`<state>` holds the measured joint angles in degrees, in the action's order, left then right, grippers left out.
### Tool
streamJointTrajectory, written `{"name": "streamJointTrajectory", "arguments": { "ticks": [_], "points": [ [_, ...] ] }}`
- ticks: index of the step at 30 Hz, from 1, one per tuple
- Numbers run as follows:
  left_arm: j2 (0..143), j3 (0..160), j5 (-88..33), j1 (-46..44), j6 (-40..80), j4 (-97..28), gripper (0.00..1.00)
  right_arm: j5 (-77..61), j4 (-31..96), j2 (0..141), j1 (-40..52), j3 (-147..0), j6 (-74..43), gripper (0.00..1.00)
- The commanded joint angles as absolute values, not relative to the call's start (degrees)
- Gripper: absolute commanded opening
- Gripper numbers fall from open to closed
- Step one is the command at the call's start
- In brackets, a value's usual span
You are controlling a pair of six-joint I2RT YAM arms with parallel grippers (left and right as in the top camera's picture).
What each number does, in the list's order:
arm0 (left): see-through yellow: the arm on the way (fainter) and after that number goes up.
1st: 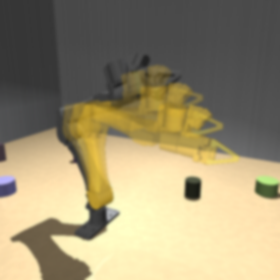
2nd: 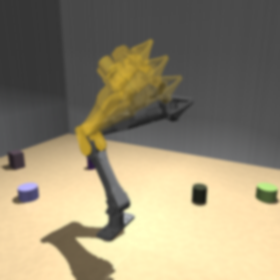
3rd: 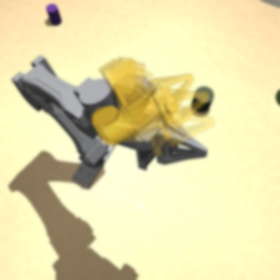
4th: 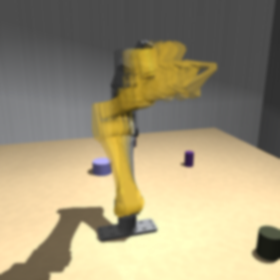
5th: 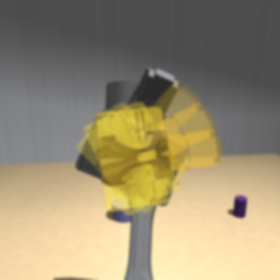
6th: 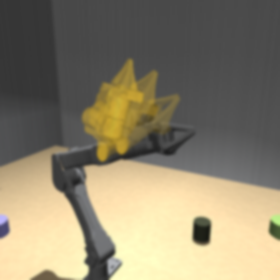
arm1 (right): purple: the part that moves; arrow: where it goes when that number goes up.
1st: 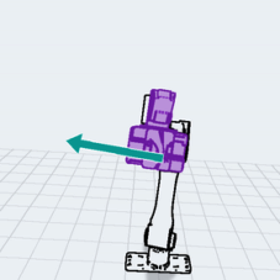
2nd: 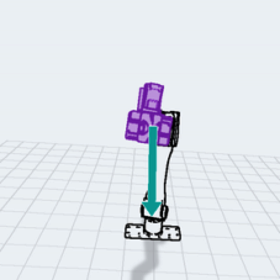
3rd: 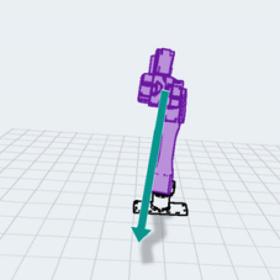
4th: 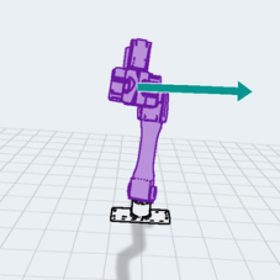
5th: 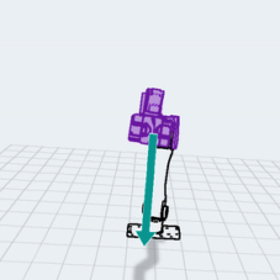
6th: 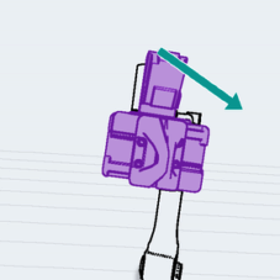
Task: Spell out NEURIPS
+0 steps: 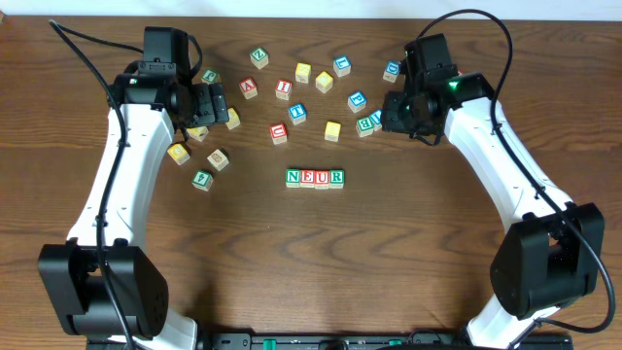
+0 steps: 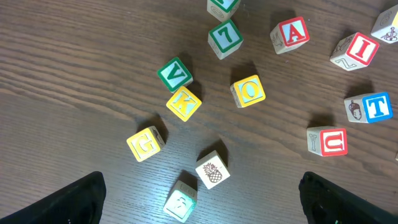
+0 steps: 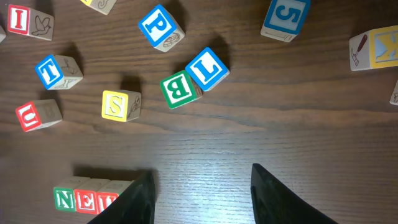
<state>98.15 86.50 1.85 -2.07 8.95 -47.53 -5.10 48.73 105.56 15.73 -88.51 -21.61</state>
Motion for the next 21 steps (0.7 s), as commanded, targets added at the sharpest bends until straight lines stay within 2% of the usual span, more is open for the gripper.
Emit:
{"name": "streamJointTrajectory", "arguments": {
  "ticks": [1, 21],
  "points": [
    [98.1, 87.3, 2.0, -1.9, 8.6, -47.5, 0.98, -4.7, 48.7, 104.5, 15.7, -89.3, -20.7, 0.44],
    [98.1, 87.3, 2.0, -1.9, 8.6, -47.5, 0.98, -4.7, 47.8, 104.5, 17.6, -89.3, -20.7, 0.45]
  ]
}}
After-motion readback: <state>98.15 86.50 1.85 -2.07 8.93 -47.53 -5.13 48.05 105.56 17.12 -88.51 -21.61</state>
